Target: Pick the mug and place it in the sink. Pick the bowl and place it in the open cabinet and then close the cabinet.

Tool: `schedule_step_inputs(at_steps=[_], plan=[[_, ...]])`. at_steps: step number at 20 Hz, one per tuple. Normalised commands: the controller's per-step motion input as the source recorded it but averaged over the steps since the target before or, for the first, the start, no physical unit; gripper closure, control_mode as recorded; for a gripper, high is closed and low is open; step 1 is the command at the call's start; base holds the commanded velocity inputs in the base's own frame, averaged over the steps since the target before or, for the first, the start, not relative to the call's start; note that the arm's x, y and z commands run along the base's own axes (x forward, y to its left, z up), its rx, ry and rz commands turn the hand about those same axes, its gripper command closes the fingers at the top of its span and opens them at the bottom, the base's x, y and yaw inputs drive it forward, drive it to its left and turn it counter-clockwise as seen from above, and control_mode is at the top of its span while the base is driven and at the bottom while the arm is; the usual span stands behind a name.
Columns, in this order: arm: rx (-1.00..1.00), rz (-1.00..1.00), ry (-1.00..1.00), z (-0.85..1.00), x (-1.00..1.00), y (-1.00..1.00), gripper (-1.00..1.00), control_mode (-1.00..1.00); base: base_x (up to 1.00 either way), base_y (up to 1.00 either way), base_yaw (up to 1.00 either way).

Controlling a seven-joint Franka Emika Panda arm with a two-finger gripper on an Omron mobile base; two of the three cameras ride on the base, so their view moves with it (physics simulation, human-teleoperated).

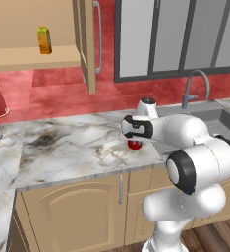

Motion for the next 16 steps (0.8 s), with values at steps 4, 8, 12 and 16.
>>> schedule_step_inputs(at_steps=[4, 8, 12, 16], plan=[[0.00, 0.25, 0.00, 0.79, -0.10, -0.13, 1.00, -1.00, 0.00, 0.00, 0.00], [0.00, 0.19, 0.00, 0.82, -0.04, -0.06, 1.00, -1.00, 0.00, 0.00, 0.00], [0.00, 0.07, 0.08, 0.72, -0.02, -0.01, 1.00, -1.00, 0.00, 0.00, 0.00], [0.00, 0.02, 0.05, 0.44, 0.00, -0.08, 1.00, -1.00, 0.00, 0.00, 0.00]])
